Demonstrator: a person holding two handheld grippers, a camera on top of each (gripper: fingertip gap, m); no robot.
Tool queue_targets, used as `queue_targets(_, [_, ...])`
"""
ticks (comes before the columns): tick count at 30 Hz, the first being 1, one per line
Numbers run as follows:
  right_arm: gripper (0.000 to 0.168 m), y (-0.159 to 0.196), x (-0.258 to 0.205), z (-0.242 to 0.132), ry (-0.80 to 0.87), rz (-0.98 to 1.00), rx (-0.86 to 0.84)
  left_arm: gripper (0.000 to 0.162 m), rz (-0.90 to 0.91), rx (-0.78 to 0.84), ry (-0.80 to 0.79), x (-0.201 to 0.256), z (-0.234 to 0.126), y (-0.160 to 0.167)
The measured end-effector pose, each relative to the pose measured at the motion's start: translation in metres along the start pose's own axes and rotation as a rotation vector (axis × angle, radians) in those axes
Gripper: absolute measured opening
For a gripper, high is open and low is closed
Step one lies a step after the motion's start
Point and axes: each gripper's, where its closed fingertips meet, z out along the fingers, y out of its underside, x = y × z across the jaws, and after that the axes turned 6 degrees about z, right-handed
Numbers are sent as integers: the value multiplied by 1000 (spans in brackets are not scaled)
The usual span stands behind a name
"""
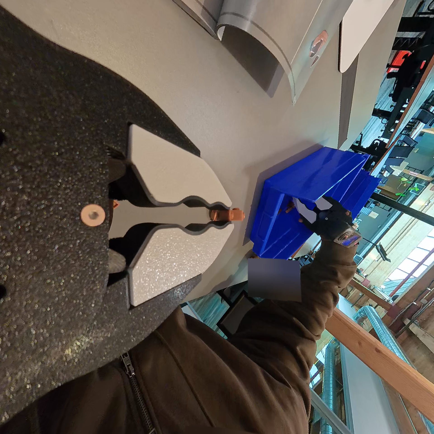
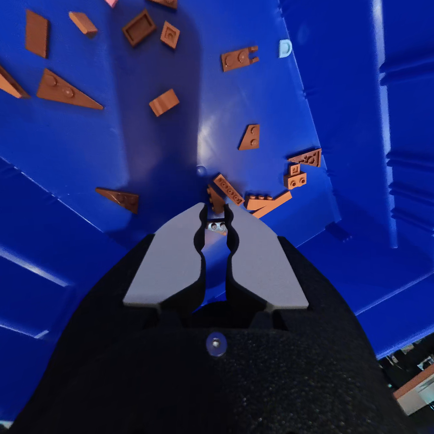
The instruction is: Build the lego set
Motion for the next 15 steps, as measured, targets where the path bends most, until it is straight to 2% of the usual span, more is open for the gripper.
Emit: queue_targets(15, [16, 2, -2, 1, -85, 61, 0, 8, 3, -3, 0, 1, 0, 0])
